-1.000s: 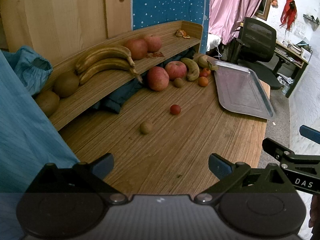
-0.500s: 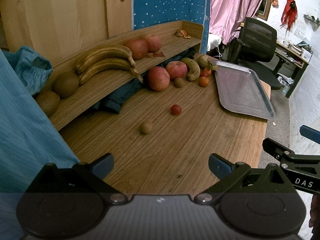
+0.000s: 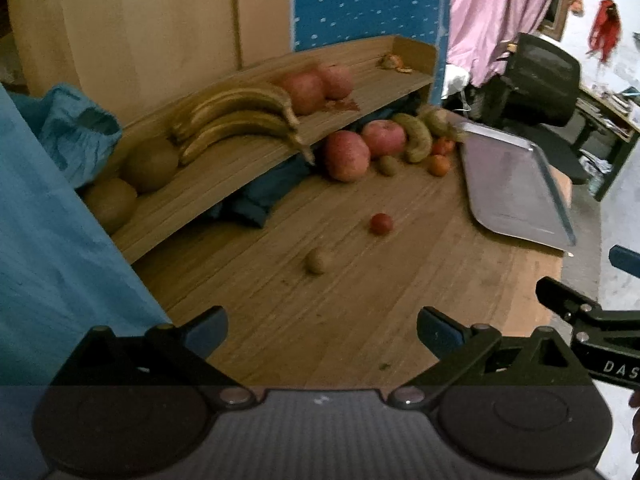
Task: Organize fruits
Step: 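Move left tool toward small brown fruit while right tool approaches red cherry tomato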
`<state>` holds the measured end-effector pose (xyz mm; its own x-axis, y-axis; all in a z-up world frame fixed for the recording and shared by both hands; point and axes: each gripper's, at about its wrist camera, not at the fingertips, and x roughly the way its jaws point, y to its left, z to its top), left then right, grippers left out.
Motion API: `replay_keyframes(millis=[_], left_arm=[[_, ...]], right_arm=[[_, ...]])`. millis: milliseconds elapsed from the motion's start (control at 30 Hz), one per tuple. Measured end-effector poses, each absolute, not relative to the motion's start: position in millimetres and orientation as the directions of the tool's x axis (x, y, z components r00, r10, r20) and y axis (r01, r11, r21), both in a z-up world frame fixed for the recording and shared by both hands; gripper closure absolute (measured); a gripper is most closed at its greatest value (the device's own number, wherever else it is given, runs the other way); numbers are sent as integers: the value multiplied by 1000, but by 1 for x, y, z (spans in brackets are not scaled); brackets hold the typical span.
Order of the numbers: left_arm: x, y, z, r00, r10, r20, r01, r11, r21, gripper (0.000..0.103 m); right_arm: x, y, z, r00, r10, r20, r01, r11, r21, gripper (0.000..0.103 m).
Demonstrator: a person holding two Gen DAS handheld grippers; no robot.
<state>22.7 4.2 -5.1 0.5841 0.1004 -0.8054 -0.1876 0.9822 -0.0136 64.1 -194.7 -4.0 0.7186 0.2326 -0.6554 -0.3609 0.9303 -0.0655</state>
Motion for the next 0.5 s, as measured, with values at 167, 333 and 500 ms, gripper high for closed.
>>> replay_keyframes(millis=[167,333,500], left_arm=[[41,13,-13,552,151,-820,-278,960,-10,0],[69,19,-26,494,235,-837,-391,920,27,0],[93,23,-37,423,304,-854,-491,869,66,0]], right_arm=[[107,-185,-18,661,307,-684,-480,874,-71,1],[150,-172,-42,548,417,-726,-645,763,-48,1],[187,-154,-63,428,494,-757,-757,654,-1,1]])
